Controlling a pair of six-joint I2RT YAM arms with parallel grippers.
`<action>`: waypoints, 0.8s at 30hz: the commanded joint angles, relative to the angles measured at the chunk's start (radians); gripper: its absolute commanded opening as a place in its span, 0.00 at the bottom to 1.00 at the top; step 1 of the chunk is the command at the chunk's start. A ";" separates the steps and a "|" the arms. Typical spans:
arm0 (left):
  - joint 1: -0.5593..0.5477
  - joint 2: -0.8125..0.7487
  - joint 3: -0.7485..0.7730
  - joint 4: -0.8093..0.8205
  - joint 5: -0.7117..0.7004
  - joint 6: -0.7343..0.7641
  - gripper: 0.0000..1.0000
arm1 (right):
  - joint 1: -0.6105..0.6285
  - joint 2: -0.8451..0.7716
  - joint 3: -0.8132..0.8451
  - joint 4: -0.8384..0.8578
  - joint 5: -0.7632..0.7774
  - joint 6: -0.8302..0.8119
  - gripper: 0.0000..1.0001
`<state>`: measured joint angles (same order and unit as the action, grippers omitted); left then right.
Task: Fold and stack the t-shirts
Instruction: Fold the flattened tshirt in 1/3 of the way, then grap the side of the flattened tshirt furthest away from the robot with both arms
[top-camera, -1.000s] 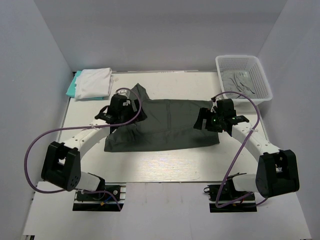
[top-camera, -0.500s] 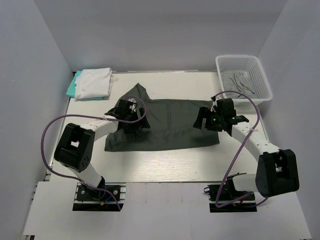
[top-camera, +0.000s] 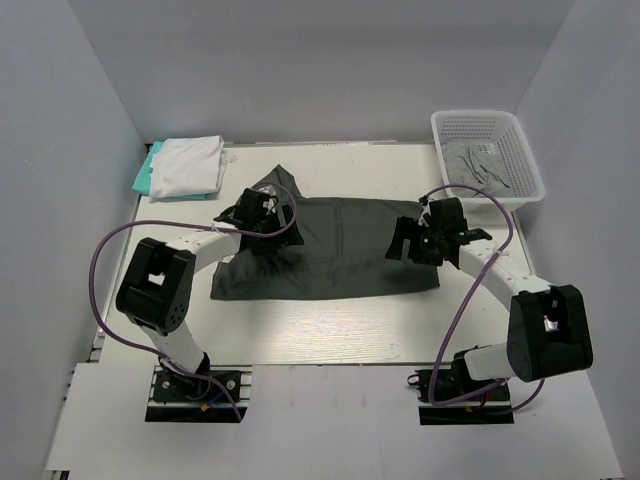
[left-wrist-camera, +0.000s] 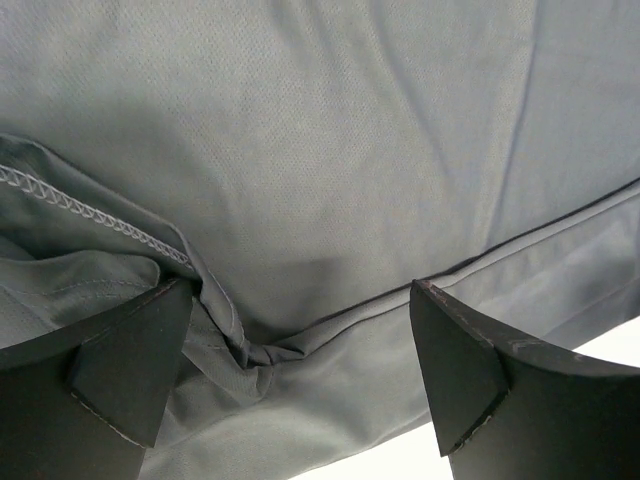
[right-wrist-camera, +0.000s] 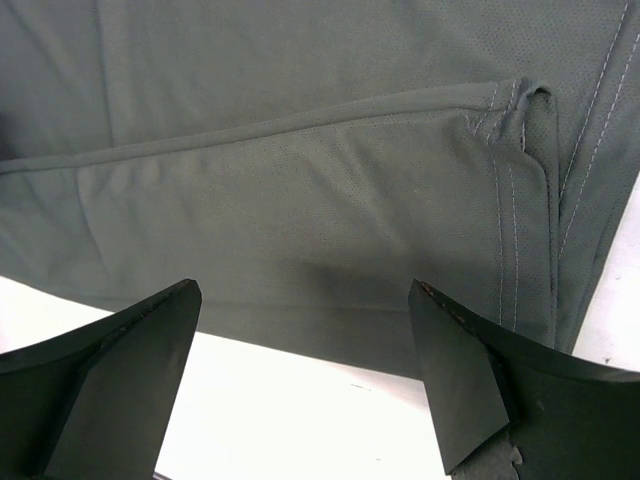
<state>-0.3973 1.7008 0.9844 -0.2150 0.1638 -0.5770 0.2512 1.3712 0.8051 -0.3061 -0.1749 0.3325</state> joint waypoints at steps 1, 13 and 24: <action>-0.003 0.003 0.060 0.011 -0.023 0.031 1.00 | 0.002 0.008 0.045 0.022 -0.003 -0.009 0.90; 0.026 0.166 0.512 -0.154 -0.317 0.166 1.00 | -0.003 0.071 0.253 0.013 0.225 0.046 0.90; 0.097 0.739 1.255 -0.325 -0.428 0.177 1.00 | -0.001 0.275 0.460 -0.014 0.281 0.013 0.90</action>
<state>-0.3264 2.3997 2.1410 -0.5022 -0.2264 -0.4297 0.2508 1.6222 1.2015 -0.3168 0.0944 0.3737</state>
